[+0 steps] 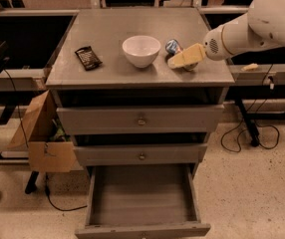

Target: Place redbull can into bottom drawer

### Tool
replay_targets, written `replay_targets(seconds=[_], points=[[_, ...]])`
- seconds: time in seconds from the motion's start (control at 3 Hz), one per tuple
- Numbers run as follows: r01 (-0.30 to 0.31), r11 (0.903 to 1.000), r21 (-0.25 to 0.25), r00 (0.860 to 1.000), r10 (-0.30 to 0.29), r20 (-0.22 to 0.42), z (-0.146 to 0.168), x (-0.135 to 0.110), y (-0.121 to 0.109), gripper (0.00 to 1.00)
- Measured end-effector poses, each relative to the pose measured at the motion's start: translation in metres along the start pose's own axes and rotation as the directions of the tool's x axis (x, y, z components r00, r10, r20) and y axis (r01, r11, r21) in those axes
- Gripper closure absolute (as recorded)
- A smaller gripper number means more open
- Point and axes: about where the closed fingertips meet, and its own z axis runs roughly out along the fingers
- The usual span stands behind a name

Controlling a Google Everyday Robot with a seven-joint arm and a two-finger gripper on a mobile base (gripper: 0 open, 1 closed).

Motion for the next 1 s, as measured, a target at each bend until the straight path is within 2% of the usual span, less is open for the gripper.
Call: replay_targets(seconds=[0.33,0.67,1.0], points=[[-0.013,0.9996,0.026,1.000,0.013,-0.020,0.043,-0.011,-0.020,0.00],[-0.003,0.9996,0.028,1.000,0.002,0.010,0.042,-0.030,-0.020,0.00],[-0.003,0.9996,0.028,1.000,0.003,0.010,0.043,-0.030,-0.020,0.00]])
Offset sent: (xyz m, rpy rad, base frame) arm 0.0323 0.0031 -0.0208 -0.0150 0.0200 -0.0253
